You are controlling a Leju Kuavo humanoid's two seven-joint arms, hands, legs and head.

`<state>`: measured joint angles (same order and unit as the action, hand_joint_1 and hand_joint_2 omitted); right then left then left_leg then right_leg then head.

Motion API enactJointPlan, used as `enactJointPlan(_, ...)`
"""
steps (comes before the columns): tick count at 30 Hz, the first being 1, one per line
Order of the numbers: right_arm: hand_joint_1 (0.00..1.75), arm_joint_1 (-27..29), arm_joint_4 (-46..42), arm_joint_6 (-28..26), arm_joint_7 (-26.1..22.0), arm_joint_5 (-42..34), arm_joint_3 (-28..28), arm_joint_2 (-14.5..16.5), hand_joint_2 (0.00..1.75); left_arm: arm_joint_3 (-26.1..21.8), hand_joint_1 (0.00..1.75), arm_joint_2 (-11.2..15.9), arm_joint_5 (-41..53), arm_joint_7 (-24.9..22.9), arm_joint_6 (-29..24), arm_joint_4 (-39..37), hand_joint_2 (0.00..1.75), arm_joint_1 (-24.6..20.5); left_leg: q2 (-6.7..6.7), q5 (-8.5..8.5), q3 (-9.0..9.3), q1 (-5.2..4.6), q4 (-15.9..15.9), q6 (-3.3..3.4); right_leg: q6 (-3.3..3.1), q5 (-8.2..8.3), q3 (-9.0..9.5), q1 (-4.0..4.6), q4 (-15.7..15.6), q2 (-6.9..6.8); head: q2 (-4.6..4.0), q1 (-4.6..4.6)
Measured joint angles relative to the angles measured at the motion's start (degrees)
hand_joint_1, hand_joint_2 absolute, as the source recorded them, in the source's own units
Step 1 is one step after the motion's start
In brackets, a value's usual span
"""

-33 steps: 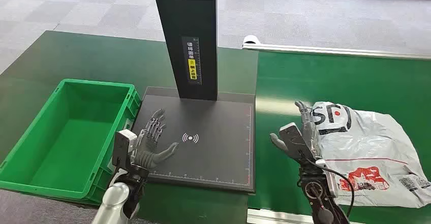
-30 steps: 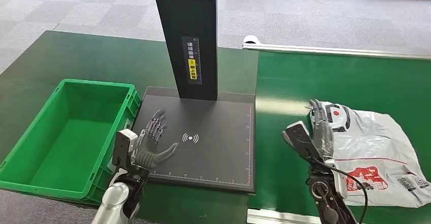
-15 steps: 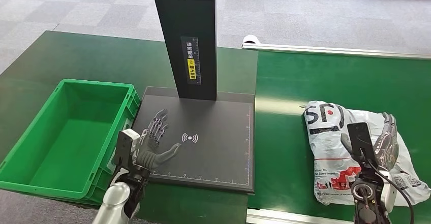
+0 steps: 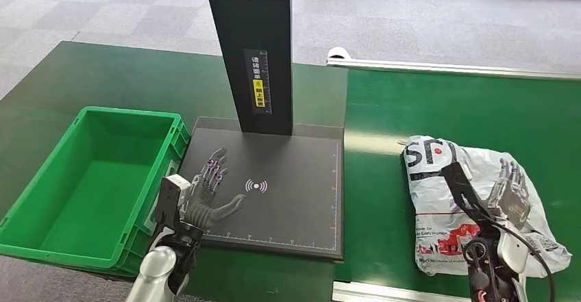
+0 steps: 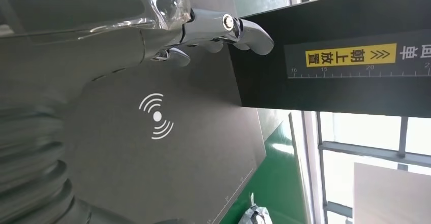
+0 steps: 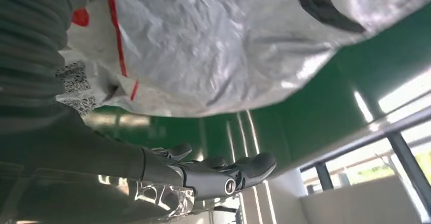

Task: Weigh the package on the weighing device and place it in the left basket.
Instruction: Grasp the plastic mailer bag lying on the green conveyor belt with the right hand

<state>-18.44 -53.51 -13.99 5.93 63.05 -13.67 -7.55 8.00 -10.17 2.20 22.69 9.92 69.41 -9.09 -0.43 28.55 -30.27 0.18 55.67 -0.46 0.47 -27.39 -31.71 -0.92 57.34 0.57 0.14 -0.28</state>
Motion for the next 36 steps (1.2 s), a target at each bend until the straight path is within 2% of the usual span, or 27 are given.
enactJointPlan(4, 0.00, -0.6, 3.9, 5.2, -0.9, 3.2, 0.6, -0.3, 1.75, -0.3, 0.00, 0.2, -0.3, 0.1, 0.5, 0.0, 1.75, 0.0, -0.01, 0.00, -0.01, 0.00, 0.0, 0.00, 0.00, 0.00, 0.00, 0.00, 0.0, 0.00, 0.01, 0.01)
enactJointPlan(12, 0.00, -2.5, 9.1, 11.0, -4.6, 3.0, 2.2, -1.0, 1.75, -0.5, 0.00, 0.4, -0.6, 0.1, 0.7, -0.1, 1.75, 0.0, 0.02, 0.00, -0.01, 0.00, 0.0, 0.00, 0.00, 0.00, -0.01, 0.00, 0.0, 0.00, -0.01, 0.01)
enactJointPlan(16, 0.00, -3.9, 11.5, 12.0, -5.6, 3.5, 3.5, -1.5, 1.75, -0.6, 0.00, 0.5, -0.9, 0.1, 0.7, 0.0, 1.75, 0.2, 0.01, 0.00, -0.01, 0.00, 0.0, 0.00, 0.00, 0.00, -0.01, 0.00, 0.0, 0.00, 0.01, 0.01)
enactJointPlan(17, 0.10, -4.3, 12.2, 12.1, -5.7, 3.5, 3.8, -1.6, 1.75, -0.6, 0.00, 0.5, -1.0, 0.1, 0.7, 0.1, 1.75, 0.3, 0.02, 0.00, 0.00, 0.00, 0.0, 0.00, 0.00, 0.00, -0.01, 0.00, 0.0, 0.00, 0.01, 0.01)
enactJointPlan(20, 1.40, -5.3, 14.0, 12.4, -6.1, 3.2, 4.6, -1.9, 1.75, -0.6, 0.00, 0.5, -1.0, 0.0, 0.7, 0.4, 1.75, 0.6, 0.01, -0.01, 0.00, 0.00, 0.0, 0.00, 0.00, 0.00, 0.00, 0.00, 0.0, 0.00, -0.01, 0.02)
enactJointPlan(21, 1.74, -5.5, 14.5, 12.4, -6.3, 2.8, 4.7, -1.9, 1.75, -0.6, 0.00, 0.5, -1.1, 0.0, 0.6, 0.5, 1.75, 0.7, 0.01, -0.01, 0.00, 0.00, 0.0, 0.00, 0.00, 0.00, 0.00, 0.00, 0.0, 0.00, 0.00, 0.01)
enactJointPlan(36, 1.75, -7.1, 17.4, 13.6, -7.3, 1.0, 6.5, -2.3, 1.75, -0.7, 0.00, 0.5, -1.1, -0.4, 0.6, 0.9, 1.75, 1.1, -0.01, -0.01, 0.00, 0.00, 0.0, 0.00, 0.00, 0.00, -0.01, 0.00, 0.0, 0.00, 0.00, 0.00)
